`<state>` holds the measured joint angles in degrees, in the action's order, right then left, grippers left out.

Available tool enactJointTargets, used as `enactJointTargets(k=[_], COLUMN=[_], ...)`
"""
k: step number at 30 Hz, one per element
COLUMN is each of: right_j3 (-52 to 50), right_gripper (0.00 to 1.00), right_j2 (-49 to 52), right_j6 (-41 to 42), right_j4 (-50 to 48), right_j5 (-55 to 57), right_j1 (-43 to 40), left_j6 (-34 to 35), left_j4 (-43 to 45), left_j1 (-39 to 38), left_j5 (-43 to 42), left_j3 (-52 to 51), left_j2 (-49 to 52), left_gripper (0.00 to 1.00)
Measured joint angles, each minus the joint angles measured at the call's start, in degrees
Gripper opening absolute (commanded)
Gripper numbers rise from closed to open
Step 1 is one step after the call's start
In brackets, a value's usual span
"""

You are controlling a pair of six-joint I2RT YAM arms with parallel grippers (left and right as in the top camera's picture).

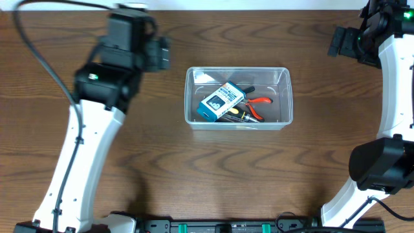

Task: Pack container
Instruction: 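Open the left gripper and withdraw left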

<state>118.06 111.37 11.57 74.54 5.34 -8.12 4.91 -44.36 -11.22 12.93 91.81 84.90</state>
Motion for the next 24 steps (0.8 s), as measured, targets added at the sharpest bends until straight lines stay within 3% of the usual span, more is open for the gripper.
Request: enactJointTargets(k=[8, 24], right_j3=[0.0, 0.0], right_gripper=[0.99, 0.99], right_j2=[0.0, 0.0], right_j6=[0.0, 0.0], right_j4=[0.0, 0.0], right_j5=[0.0, 0.0], right_j1=[0.0, 0.0], left_j6=[1.2, 1.3], left_j4=[-1.6, -1.7], left_j1=[9.3, 10.0], left_j5=[1.0, 1.0], left_j3=[0.0, 0.0], left_j2=[0.2, 0.2], left_gripper=[0.98, 0.98])
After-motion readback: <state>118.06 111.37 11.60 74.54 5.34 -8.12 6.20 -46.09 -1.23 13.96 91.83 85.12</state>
